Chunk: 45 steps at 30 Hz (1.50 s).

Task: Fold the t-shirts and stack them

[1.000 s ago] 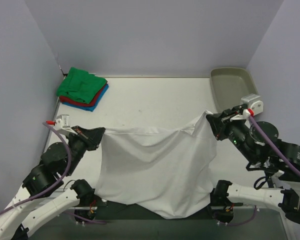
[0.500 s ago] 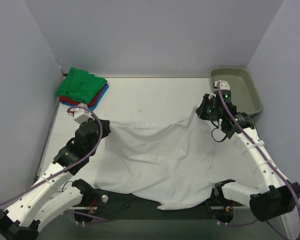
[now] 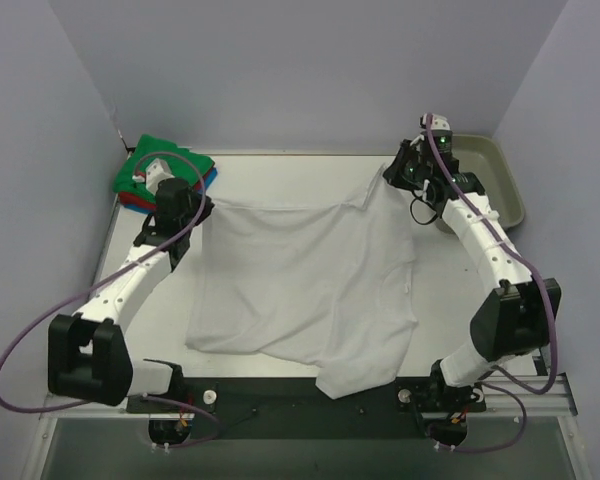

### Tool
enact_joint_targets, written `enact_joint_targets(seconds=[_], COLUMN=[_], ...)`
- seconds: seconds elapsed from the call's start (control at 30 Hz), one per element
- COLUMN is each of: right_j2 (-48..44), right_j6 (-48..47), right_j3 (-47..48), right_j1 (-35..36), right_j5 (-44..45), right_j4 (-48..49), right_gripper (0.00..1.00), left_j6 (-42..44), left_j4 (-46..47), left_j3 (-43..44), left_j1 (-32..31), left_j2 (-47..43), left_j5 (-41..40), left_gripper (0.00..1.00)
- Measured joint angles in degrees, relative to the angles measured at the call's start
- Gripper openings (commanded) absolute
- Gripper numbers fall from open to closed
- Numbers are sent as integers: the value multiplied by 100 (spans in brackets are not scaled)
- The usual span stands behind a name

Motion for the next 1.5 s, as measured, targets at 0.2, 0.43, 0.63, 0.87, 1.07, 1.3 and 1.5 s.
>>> enact_joint_targets(seconds=[0.2,0.43,0.63,0.87,1.07,1.3,1.5], right_j2=[1108,2277,3086,4059,4555,3432,1198], right_j6=[-4,-7,-26,-72,-55,59,79], right_j3=[636,1460,2402,3751,4094,2173,699], right_j1=[-2,0,2,-2,-2,28,588], right_j5=[-173,-358,-450,-409,-254,-50,540], right_j4=[52,9,-142,-417,-479,173,114], right_gripper=[0,0,0,46,100,100,100], left_j6=[-181,-229,-238,-243,-326,-326,-219], left_j4=[378,450,505,417,83,-92,-490], left_j3=[173,925,1611,2621,3399,3123,2763], left_j1=[238,409,664,835,839,780,247], left_j2=[1228,2492,3244,4153,4776,3873,2065], left_j5=[234,323,420,457,535,608,719], left_gripper=[0,0,0,95,96,96,97])
